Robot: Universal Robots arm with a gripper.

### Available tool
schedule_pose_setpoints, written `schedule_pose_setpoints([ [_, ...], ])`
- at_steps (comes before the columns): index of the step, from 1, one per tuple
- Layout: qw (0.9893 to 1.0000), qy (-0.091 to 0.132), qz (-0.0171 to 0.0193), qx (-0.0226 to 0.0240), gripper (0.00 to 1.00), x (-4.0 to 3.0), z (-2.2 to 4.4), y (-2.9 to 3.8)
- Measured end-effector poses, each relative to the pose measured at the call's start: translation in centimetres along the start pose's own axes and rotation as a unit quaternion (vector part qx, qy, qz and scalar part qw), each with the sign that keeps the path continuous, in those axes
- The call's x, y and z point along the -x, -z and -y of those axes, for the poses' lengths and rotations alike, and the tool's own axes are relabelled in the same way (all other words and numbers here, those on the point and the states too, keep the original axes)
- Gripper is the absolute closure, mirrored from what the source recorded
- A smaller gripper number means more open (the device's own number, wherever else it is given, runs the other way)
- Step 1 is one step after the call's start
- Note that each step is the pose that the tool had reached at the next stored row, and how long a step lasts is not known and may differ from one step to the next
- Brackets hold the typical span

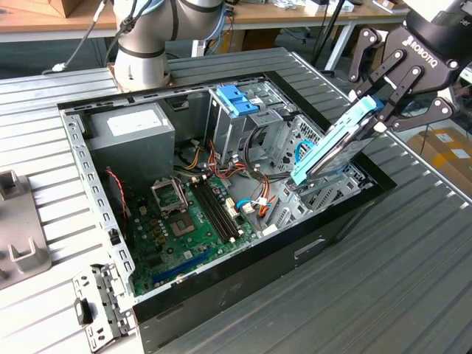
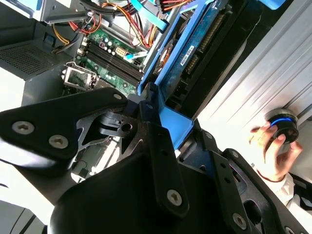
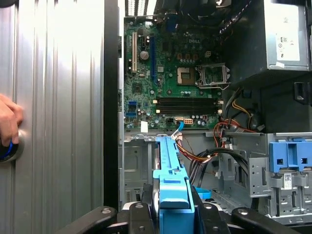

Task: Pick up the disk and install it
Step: 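Insert the disk into the insertion slot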

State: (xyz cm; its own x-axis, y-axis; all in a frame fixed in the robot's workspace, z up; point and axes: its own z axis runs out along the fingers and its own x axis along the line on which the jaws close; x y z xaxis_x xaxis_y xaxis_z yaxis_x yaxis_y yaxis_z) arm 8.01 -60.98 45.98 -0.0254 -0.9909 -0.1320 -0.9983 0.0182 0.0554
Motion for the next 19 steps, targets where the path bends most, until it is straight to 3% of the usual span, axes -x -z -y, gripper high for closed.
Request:
schedule_pose_setpoints([
  [4, 1.0, 0.001, 0.0, -0.0063, 0.63, 0.04, -0.87, 0.4],
  [11, 0.9999, 0.0, 0.0003, -0.0142, 0.63, 0.14, -2.27, 0.44],
  [19, 0.9998, -0.015, 0.0008, -0.0167, 0.63, 0.34, -2.93, 0.38],
])
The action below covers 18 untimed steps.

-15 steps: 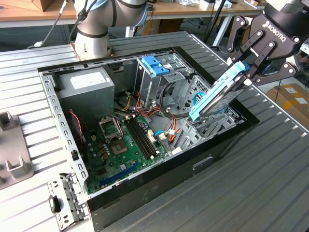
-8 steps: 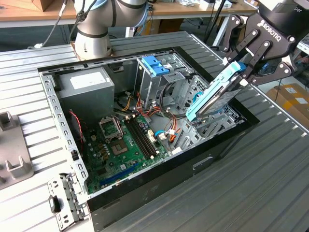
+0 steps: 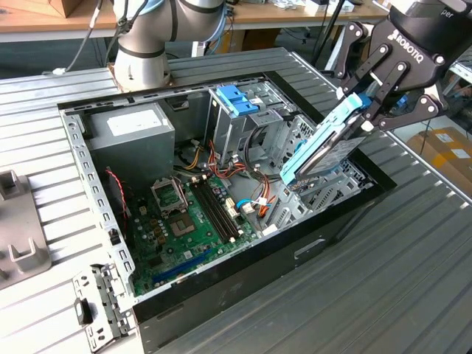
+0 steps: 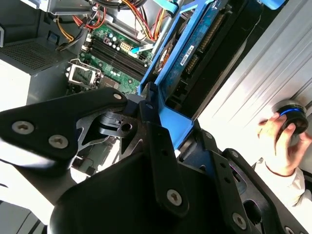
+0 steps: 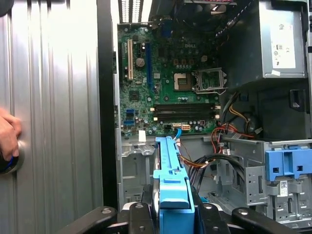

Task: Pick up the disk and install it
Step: 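Insert the disk into the insertion slot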

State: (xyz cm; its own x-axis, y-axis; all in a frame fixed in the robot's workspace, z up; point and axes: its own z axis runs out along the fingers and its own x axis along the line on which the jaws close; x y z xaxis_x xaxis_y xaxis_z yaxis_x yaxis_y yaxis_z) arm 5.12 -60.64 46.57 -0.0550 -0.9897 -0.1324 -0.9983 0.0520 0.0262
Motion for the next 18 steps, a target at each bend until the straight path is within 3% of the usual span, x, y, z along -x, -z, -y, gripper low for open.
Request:
schedule_pose_setpoints([
  [6, 1.0, -0.001, -0.0007, -0.0004, 0.63, 0.18, -0.02, -0.03],
  [7, 1.0, -0.001, -0.0005, -0.0026, 0.63, 0.17, -0.04, -0.04],
  [9, 0.9999, 0.001, 0.0, -0.0135, 0.63, 0.17, -0.03, -0.05],
  [11, 0.9996, 0.003, 0.0009, -0.0287, 0.63, 0.17, -0.04, -0.07],
  [13, 0.9988, 0.005, 0.002, -0.0486, 0.63, 0.16, -0.06, -0.1],
  [14, 0.9985, 0.006, 0.0022, -0.0542, 0.63, 0.16, -0.06, -0.11],
  [16, 0.9979, 0.007, 0.0028, -0.0637, 0.63, 0.16, -0.05, -0.13],
  [18, 0.9979, 0.007, 0.0028, -0.0639, 0.63, 0.16, -0.05, -0.12],
])
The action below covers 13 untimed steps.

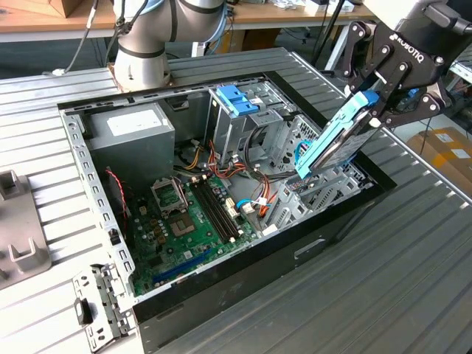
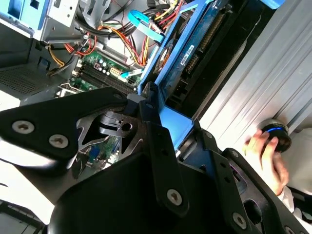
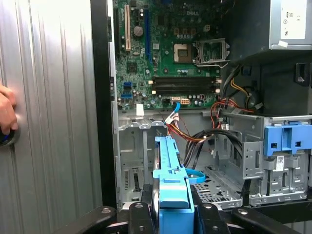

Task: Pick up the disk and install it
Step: 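Insert the disk into the insertion slot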

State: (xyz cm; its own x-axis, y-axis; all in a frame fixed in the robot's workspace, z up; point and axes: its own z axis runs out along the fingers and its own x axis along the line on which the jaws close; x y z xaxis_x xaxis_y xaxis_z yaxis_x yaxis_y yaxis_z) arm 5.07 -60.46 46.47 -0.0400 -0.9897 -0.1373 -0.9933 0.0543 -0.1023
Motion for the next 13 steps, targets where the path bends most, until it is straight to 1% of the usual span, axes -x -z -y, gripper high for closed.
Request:
schedule_pose_setpoints([
  [5, 1.0, 0.0, -0.0002, -0.0002, 0.63, 0.0, -0.02, -0.02],
  [6, 1.0, 0.0, -0.0019, -0.0003, 0.63, 0.01, -0.04, -0.03],
  [7, 1.0, 0.001, -0.0065, -0.0004, 0.63, 0.0, -0.05, -0.05],
  [8, 0.9999, 0.001, -0.0135, -0.0007, 0.63, -0.01, -0.07, -0.08],
  [11, 0.9997, 0.002, -0.0236, -0.0011, 0.63, -0.05, -0.1, -0.15],
  [13, 0.9996, 0.003, -0.0286, -0.0013, 0.63, -0.07, -0.15, -0.23],
])
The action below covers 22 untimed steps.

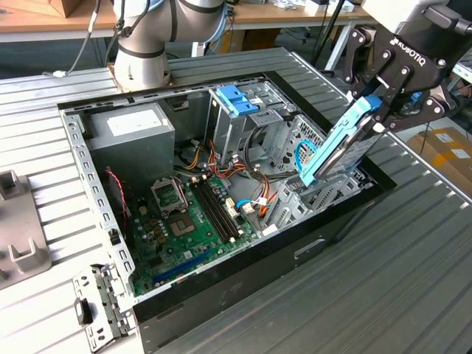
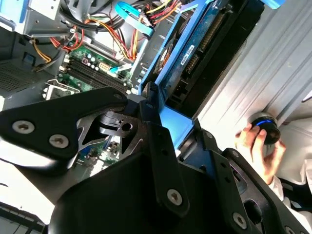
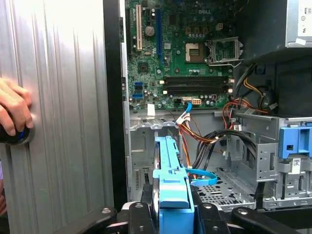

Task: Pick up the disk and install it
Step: 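Insert the disk into the insertion slot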

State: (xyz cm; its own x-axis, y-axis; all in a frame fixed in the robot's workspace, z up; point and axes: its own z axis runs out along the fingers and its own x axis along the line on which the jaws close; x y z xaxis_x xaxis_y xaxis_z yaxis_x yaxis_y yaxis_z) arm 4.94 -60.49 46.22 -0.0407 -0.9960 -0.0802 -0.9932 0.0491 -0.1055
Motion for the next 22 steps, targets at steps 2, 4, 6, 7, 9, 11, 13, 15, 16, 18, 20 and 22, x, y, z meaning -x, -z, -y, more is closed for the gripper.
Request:
schedule_pose_setpoints([
  [2, 1.0, 0.0, -0.0012, -0.0001, 0.63, -0.01, -0.13, -0.05],
  [4, 1.0, 0.0, -0.0012, -0.0001, 0.63, -0.02, -0.24, -0.07],
  [6, 1.0, 0.0, -0.0013, -0.0001, 0.63, -0.02, -0.4, -0.08],
  [7, 1.0, 0.0, -0.0012, -0.0001, 0.63, -0.02, -0.48, -0.08],
  [9, 1.0, 0.0, -0.0012, -0.0001, 0.63, -0.03, -0.7, -0.09],
  [11, 1.0, 0.0, -0.0012, -0.0001, 0.63, -0.02, -0.81, -0.11],
  [13, 1.0, 0.0, -0.0013, -0.0001, 0.63, 0.02, -0.89, -0.13],
  [15, 1.0, 0.0, -0.0012, -0.0001, 0.63, 0.2, -0.93, -0.26],
  [16, 1.0, 0.0, -0.0013, -0.0001, 0.63, 0.3, -0.93, -0.3],
  [18, 1.0, 0.0, -0.0013, -0.0001, 0.63, 0.49, -0.95, -0.38],
  [20, 1.0, 0.0, -0.0013, -0.0001, 0.63, 0.66, -0.96, -0.47],
  [22, 1.0, 0.0, -0.0011, -0.0001, 0.63, 0.69, -0.99, -0.7],
])
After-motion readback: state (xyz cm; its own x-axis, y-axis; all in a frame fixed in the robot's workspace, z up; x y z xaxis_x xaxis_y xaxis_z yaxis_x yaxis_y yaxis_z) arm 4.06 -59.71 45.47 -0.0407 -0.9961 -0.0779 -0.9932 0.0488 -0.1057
